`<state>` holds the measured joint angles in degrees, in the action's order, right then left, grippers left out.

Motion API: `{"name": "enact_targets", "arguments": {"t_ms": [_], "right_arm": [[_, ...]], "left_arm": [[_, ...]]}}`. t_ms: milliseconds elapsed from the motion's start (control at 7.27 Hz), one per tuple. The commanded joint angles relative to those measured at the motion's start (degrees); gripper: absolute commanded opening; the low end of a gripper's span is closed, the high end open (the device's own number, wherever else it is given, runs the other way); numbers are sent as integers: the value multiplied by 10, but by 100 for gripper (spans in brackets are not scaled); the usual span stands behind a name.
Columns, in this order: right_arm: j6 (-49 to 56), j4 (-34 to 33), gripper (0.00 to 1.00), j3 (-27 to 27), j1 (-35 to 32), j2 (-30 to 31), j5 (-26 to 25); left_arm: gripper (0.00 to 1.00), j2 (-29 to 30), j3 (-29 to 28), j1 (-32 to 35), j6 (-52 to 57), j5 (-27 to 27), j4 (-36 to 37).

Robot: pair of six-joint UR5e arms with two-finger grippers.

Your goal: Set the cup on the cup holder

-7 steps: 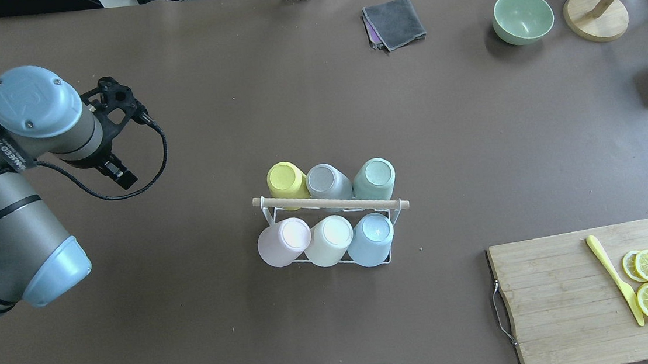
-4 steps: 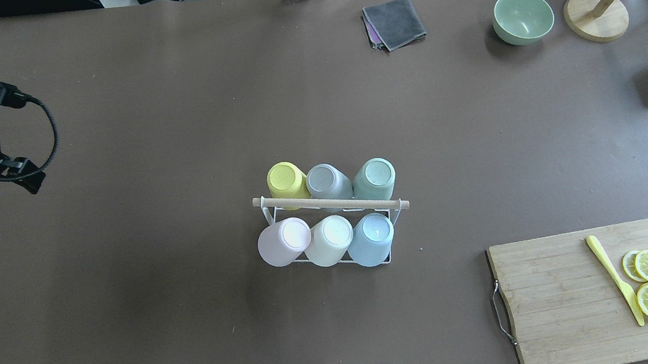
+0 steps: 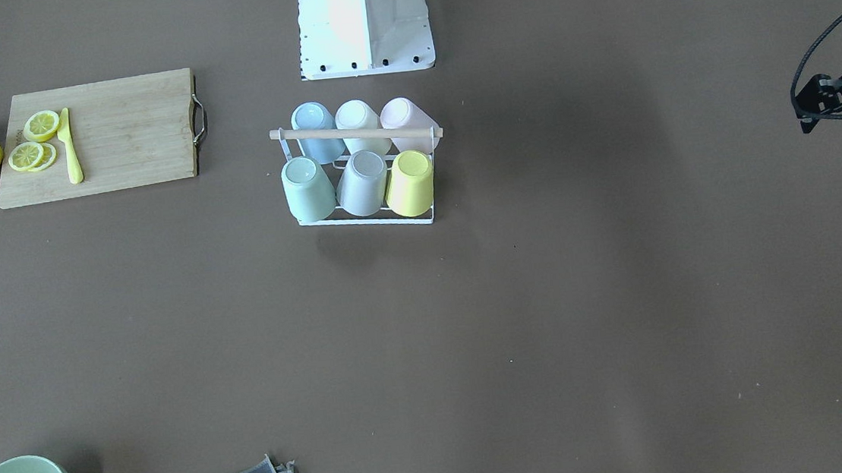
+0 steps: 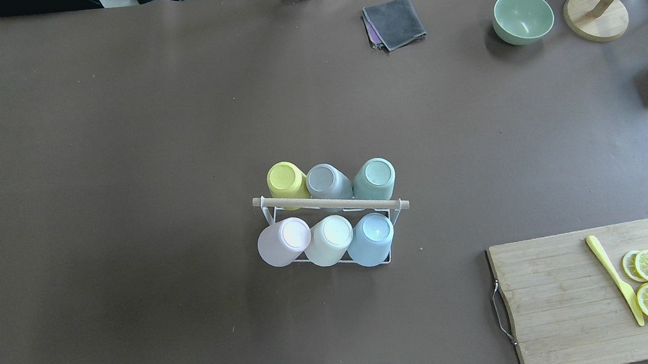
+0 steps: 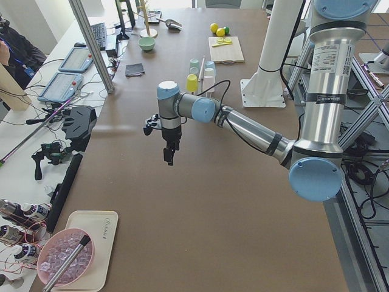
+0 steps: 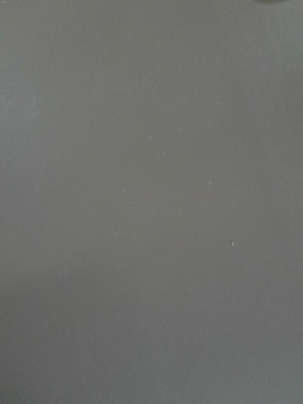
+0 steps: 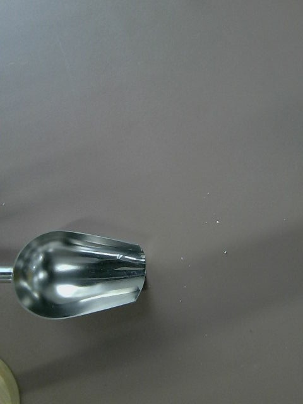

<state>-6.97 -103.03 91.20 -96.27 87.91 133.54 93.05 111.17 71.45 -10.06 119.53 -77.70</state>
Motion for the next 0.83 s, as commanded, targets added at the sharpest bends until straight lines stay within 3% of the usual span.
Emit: {"name": "enact_targets", "arguments": {"t_ms": [0,138,413,550,688], "right_arm": [[-2,15,100,-18,1,2,-13],[-2,16,100,-16,1,4,-13],[-1,17,100,-14,1,4,-11],[-2,40,100,-12,1,3,-10],[-6,65,100,-17,1,4,-9]], "left_arm": [[98,-4,-73,89,136,4,-31],[98,-18,-124,144,143,5,-87],[98,-38,-223,212,143,85,-181],[98,-38,-223,220,133,151,-171],[98,-30,-213,220,112,180,-118]]}}
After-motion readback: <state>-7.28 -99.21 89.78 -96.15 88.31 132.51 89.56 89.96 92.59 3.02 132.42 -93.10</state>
